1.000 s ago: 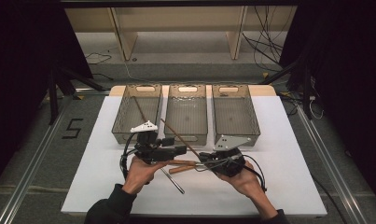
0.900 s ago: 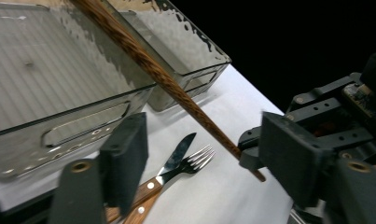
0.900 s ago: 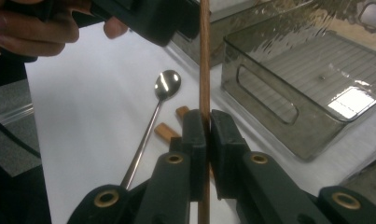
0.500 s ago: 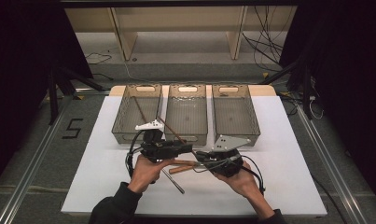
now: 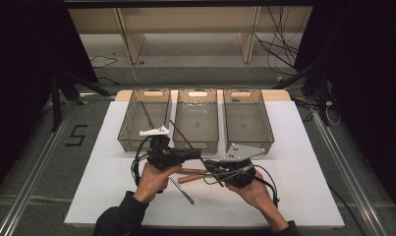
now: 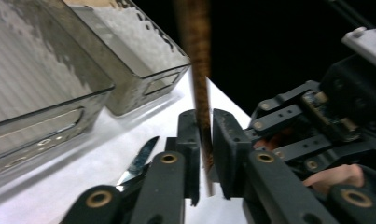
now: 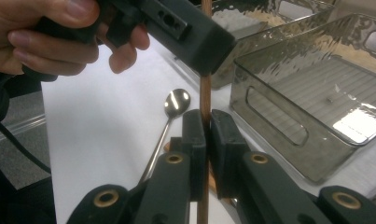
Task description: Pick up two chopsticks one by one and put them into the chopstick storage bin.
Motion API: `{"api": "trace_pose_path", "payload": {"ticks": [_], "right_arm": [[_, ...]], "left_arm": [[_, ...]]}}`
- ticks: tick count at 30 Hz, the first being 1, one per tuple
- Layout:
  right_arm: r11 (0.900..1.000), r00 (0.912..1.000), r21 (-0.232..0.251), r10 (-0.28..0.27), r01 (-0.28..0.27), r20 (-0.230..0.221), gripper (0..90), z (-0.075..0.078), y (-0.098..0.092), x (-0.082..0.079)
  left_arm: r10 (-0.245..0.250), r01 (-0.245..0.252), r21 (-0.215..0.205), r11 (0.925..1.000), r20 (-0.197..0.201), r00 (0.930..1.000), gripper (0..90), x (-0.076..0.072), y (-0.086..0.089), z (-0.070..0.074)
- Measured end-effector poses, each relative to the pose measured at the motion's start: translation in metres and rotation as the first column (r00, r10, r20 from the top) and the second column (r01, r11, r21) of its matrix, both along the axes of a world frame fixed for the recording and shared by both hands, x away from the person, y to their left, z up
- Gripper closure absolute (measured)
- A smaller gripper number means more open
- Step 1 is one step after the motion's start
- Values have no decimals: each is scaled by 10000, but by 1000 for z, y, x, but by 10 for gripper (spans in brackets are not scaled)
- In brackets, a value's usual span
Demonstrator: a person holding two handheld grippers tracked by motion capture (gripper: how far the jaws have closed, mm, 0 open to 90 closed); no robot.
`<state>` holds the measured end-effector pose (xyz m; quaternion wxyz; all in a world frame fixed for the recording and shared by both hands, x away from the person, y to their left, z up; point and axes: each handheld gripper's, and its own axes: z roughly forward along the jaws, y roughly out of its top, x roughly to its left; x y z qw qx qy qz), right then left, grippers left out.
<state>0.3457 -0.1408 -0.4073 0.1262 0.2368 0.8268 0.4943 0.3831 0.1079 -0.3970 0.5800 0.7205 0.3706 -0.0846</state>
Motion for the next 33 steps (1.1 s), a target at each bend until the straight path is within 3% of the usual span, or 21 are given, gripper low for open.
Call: {"api": "trace_pose_path", "payload": {"ticks": [5,8,13,20,25,33], "right_arm": [[9999,9999,61,114,-114,-40,840,-1,0,0],[9998,9997,178,138,-134,-205,732,1,-3,0],[9999,9996,121,102,-99,-270,639,2,-8,-1],[9997,9977,-37,-258,256,-619,467,-5,-19,-4],[9982,9961,53,-589,593,-652,370,-10,-32,-7],[9954,9914,112,-936,950,-910,334,-17,-48,-11]], "left_arm": [[-35,35,26,10000,60,10000,846,-1,1,1],[121,-124,153,9998,204,9997,847,0,5,2],[408,-424,409,9983,383,9984,847,4,14,5],[872,-893,470,9949,439,9952,846,13,43,18],[1491,-1522,540,9869,567,9872,846,25,71,30],[2605,-2629,468,9637,521,9641,846,54,119,47]]}}
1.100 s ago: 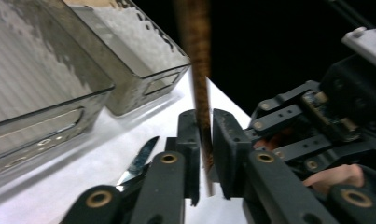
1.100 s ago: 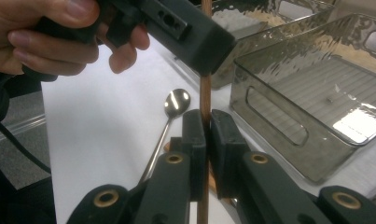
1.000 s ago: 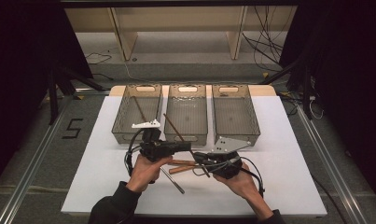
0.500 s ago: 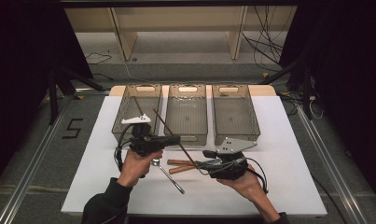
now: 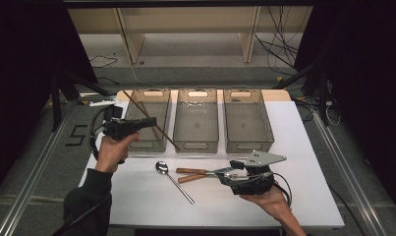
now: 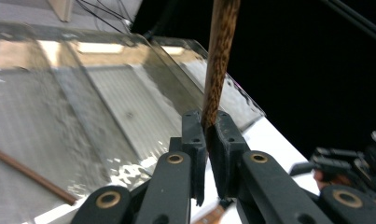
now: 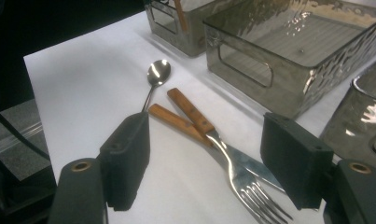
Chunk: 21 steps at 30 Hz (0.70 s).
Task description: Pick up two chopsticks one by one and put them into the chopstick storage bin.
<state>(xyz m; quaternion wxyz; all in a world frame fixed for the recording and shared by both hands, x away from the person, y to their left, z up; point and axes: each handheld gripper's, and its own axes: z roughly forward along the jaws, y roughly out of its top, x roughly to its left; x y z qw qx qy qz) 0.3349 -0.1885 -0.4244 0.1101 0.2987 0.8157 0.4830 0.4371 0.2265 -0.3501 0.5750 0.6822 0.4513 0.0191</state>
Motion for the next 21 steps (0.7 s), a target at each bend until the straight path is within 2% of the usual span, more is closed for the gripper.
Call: {"api": "trace_pose_path", "payload": {"ticks": [4,9,13,21], "right_arm": [[10000,9999,10,-87,87,-59,319,0,-2,-1],[9996,9997,121,-242,243,-55,294,0,-5,-1],[9991,9994,228,-346,347,-67,276,0,-9,0],[9986,9989,259,-455,458,-124,272,-3,-14,-1]], "left_arm": [[468,-468,-14,9989,6,9989,846,11,18,8],[1090,-1089,194,9939,-53,9940,846,24,35,10],[1432,-1424,359,9892,-199,9895,846,36,44,5],[1614,-1577,515,9862,-792,9837,845,60,52,-15]]}}
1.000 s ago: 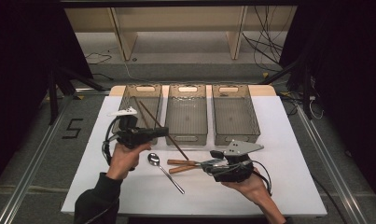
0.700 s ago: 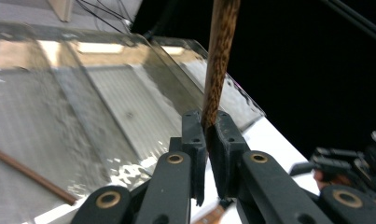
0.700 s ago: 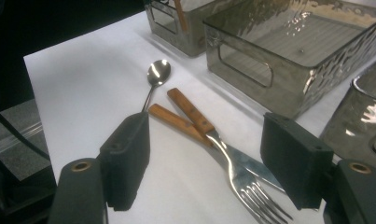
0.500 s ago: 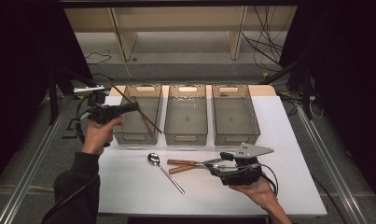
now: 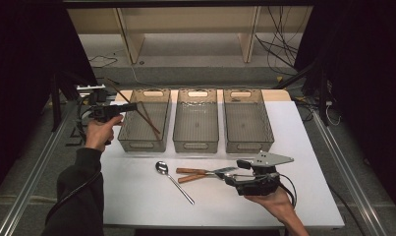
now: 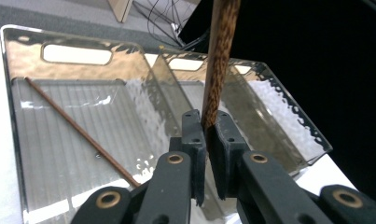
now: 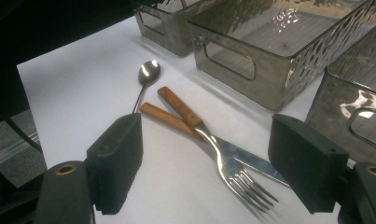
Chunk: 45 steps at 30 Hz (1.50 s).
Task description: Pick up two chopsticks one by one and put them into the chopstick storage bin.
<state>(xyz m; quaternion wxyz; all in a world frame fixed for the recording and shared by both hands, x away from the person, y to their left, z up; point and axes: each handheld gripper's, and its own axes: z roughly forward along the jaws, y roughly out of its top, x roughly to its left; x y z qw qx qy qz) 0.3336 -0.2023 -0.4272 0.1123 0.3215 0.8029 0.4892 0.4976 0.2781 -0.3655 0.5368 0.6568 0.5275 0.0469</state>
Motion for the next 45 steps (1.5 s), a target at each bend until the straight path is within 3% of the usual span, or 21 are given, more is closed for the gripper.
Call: {"api": "trace_pose_path", "payload": {"ticks": [17,30,45], "right_arm": [[10000,10000,-24,13,-13,-50,272,-1,-1,0],[10000,10000,-77,27,-28,-55,273,-1,-1,0],[10000,10000,-57,23,-23,-16,274,-1,-2,0]], "left_arm": [[-302,329,237,9992,-1039,9941,844,24,-7,-23],[-697,817,734,9940,-1539,9856,840,30,-24,-27],[-443,649,1076,9921,-1840,9819,833,39,-33,-32]]}}
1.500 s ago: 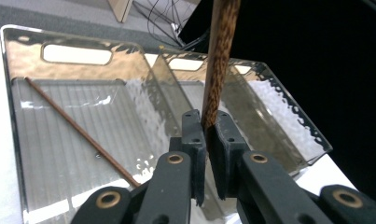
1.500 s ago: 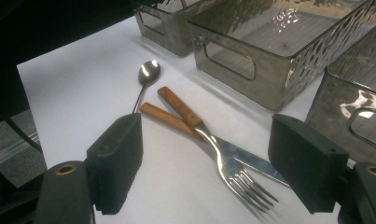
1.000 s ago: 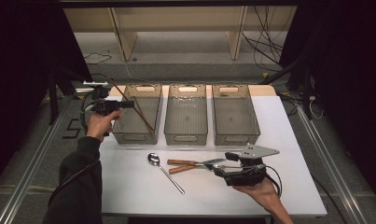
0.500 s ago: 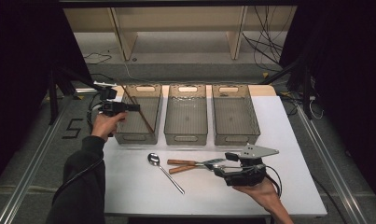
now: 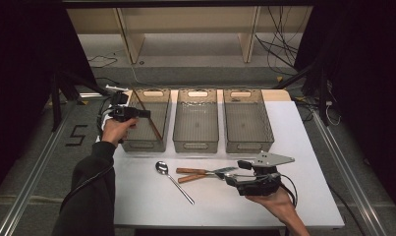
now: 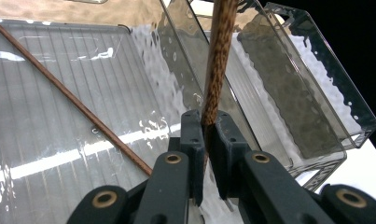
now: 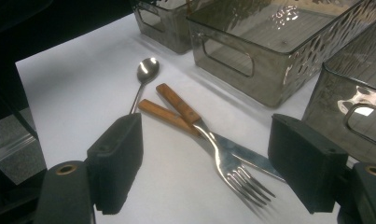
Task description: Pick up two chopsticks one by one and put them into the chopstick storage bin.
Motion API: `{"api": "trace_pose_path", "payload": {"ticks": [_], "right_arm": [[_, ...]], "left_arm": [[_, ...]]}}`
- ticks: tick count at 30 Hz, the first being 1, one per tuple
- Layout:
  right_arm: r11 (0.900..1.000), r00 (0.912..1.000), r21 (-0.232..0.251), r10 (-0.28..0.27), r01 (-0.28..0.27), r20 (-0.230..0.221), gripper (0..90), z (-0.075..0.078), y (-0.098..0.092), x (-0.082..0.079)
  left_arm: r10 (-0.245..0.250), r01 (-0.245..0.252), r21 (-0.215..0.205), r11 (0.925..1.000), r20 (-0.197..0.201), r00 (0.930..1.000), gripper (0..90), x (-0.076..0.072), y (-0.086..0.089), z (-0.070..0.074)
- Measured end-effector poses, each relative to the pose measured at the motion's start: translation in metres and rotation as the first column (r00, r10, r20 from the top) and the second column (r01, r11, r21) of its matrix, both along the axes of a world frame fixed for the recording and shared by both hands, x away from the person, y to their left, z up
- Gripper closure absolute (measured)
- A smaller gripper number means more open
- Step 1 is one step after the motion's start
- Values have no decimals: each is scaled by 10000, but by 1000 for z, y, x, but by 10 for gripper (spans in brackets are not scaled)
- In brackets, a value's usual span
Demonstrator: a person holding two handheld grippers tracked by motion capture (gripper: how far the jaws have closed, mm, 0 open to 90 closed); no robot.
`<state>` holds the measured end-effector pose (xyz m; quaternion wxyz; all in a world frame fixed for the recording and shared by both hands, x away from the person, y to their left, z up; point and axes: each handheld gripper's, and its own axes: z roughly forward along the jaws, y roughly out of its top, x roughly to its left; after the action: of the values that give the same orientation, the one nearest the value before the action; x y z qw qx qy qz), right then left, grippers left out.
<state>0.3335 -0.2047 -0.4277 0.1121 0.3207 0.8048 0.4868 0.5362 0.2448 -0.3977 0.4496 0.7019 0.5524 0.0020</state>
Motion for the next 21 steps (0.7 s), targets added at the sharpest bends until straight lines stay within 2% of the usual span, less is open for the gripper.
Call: {"api": "trace_pose_path", "payload": {"ticks": [8,11,14,15,18,21], "right_arm": [[10000,10000,5,13,-13,1,274,0,0,0],[10000,10000,23,5,-5,-23,274,0,0,0],[10000,10000,33,1,-1,-27,274,1,-1,0],[10000,10000,43,0,0,-31,274,1,-1,0],[10000,10000,20,16,-16,-40,274,1,-1,0],[10000,10000,21,57,-57,-16,274,1,0,0]], "left_arm": [[279,-279,80,9996,-27,9996,812,2,-1,-2],[651,-648,192,9977,-148,9978,673,3,0,-2],[1254,-1245,614,9903,-116,9920,519,3,1,0],[1387,-1378,624,9885,-112,9903,477,3,2,1],[1756,-1756,857,9807,75,9844,373,2,3,4],[1922,-1923,895,9773,101,9813,278,2,4,6]]}}
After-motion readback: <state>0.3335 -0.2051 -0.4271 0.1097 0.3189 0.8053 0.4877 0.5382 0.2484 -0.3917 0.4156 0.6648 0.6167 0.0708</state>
